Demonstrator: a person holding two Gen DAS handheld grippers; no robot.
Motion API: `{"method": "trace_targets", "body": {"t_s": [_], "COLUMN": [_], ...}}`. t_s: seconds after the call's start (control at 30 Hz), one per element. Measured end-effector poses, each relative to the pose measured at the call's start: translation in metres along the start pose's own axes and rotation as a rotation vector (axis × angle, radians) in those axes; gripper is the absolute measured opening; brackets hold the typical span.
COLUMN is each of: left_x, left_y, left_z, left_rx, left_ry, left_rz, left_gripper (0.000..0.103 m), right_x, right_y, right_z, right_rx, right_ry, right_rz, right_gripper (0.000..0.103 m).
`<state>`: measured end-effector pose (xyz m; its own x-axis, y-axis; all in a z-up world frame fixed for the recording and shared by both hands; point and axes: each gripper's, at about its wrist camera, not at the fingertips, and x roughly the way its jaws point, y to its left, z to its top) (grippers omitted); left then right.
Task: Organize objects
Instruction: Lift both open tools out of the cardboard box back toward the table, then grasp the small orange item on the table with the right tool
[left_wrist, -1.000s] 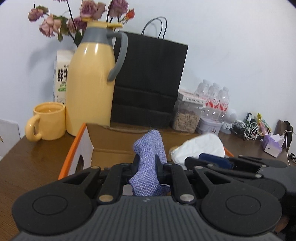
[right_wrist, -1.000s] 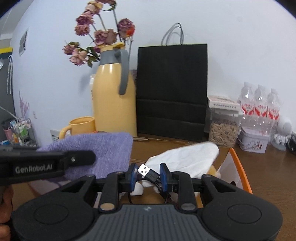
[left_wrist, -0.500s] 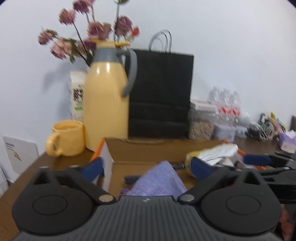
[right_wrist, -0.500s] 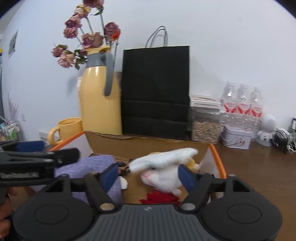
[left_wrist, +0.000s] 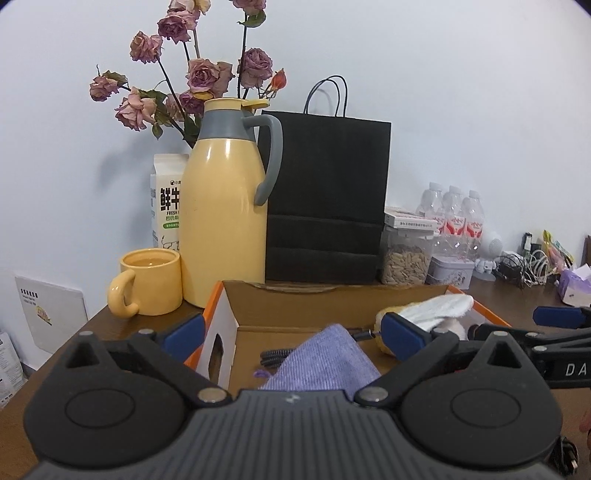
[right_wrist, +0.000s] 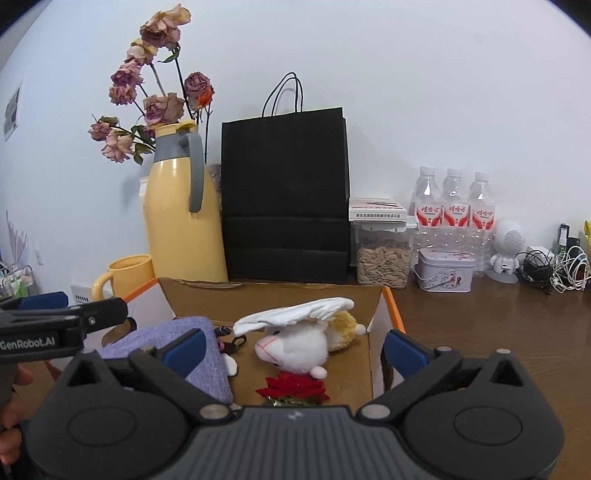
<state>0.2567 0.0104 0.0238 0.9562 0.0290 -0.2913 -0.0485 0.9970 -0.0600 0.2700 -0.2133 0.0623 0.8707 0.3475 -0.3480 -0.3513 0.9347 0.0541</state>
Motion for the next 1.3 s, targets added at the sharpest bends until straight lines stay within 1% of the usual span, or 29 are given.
{"method": "trace_targets", "body": {"t_s": [0.2, 0.3, 0.4, 0.57, 0.87, 0.97, 1.07, 1.13, 1.17, 1.23, 1.27, 1.3], "left_x": [-0.023, -0.034, -0.05, -0.069, -0.101, -0.112, -0.12, -0.126, -0.129, -0.134, -0.136, -0.138], "left_y": [-0.003, -0.002, -0.001, 0.003, 0.008, 0.009, 0.01, 0.012, 0.013, 0.014, 0.015, 0.015], "left_z": [-0.012, -0.02, -0.026, -0.031, -0.037, -0.042, -0.047, -0.051, -0.052, -0.053, -0.054, -0.054], "left_rx": [0.042, 0.054, 0.063, 0.058, 0.069, 0.072, 0.073, 0.071, 0.07, 0.065, 0.063, 0.061], "left_ry": [0.031, 0.07, 0.074, 0.106, 0.133, 0.143, 0.158, 0.165, 0.167, 0.171, 0.173, 0.174], "left_rz": [-0.04, -0.04, -0.043, -0.051, -0.031, -0.029, -0.023, -0.019, -0.017, -0.013, -0.01, -0.008], "left_gripper": [0.103, 0.103, 0.103, 0.103, 0.103, 0.103, 0.103, 0.103, 0.103, 0.103, 0.103, 0.103], "right_x": [-0.021, -0.03, -0.042, -0.066, -0.101, -0.113, -0.122, -0.126, -0.127, -0.128, -0.127, -0.126], "right_y": [-0.001, -0.001, 0.001, 0.001, -0.003, -0.001, 0.003, 0.008, 0.011, 0.018, 0.02, 0.023], "right_z": [-0.013, -0.022, -0.029, -0.041, -0.074, -0.087, -0.094, -0.098, -0.1, -0.104, -0.105, -0.105], "right_rx": [-0.023, -0.03, -0.046, -0.057, -0.086, -0.097, -0.103, -0.115, -0.122, -0.133, -0.136, -0.138], "right_ry": [0.008, 0.032, 0.049, 0.07, 0.185, 0.21, 0.226, 0.239, 0.247, 0.261, 0.269, 0.274], "right_rz": [0.007, 0.005, 0.01, 0.017, 0.017, 0.023, 0.04, 0.067, 0.079, 0.095, 0.104, 0.111], "right_gripper": [0.103, 0.103, 0.103, 0.103, 0.103, 0.102, 0.091, 0.077, 0.072, 0.053, 0.048, 0.04]}}
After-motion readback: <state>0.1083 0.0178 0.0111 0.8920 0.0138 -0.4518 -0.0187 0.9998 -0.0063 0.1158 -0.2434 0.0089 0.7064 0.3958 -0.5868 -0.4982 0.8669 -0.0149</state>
